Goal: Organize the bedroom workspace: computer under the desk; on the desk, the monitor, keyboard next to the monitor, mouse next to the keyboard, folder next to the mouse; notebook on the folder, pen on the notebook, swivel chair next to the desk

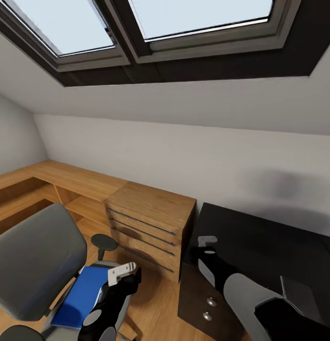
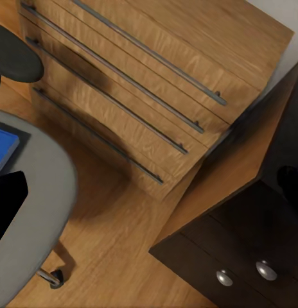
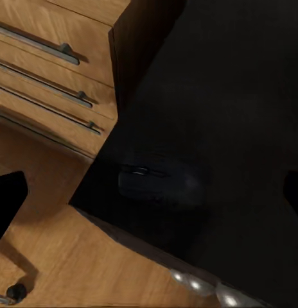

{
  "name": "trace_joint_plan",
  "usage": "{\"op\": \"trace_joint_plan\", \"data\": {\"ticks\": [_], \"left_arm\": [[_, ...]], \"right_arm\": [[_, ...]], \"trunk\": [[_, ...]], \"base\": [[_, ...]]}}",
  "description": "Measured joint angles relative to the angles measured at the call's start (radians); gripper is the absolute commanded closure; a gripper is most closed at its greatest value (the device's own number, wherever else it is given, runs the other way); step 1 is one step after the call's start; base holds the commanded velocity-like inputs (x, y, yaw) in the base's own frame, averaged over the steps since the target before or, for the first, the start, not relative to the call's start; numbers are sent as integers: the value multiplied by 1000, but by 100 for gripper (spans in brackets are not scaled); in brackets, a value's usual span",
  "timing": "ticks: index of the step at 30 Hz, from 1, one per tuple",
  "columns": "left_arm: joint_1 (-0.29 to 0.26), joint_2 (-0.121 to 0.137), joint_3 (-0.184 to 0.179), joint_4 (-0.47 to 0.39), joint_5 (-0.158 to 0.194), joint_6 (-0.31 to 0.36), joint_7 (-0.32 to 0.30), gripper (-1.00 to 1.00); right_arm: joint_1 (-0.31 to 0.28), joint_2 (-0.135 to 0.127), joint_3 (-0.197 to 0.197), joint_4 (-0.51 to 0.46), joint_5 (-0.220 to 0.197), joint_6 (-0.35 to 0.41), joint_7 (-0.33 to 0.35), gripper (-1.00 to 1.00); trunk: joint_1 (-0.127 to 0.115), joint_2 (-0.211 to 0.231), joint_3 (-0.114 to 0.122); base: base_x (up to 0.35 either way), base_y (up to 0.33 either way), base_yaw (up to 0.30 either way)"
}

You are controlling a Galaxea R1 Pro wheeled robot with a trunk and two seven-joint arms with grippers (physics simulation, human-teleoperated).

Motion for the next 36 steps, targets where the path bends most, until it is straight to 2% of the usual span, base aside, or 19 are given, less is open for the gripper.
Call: {"op": "trace_joint_plan", "data": {"ticks": [4,9,13,17,21,27,29,31,36], "left_arm": [[0,1,0,0,-2,1,0,-100],[0,2,1,0,0,1,0,-100],[0,14,2,0,1,1,0,-100],[0,14,2,0,-1,1,2,-100],[0,15,2,-2,1,0,2,-100],[0,15,7,-13,2,-2,3,-100],[0,14,7,-38,2,-3,3,-100],[0,14,7,-43,3,-4,4,-100],[0,14,8,-47,3,-5,5,-100]], "right_arm": [[0,8,-1,0,1,-1,-2,-100],[0,7,-3,0,1,-4,-1,-100],[0,4,-5,-2,2,-5,-2,-100],[1,-2,-4,13,5,-71,0,-100],[1,-3,-4,26,4,-78,-2,-100],[1,-5,-8,34,2,-57,-2,-100],[1,-20,-13,35,-12,-25,0,-100],[1,-25,-14,34,-32,-17,1,-100],[1,-28,-16,33,-48,-12,2,-100]], "trunk": [[0,0,0],[0,0,0],[0,0,0],[0,0,0],[0,0,0],[0,0,0],[0,0,0],[8,-14,-6],[27,-49,-22]], "base": [[4,0,0],[0,0,0],[94,0,0],[186,0,0],[43,0,0],[6,0,0],[0,0,0],[0,0,0],[0,0,0]]}}
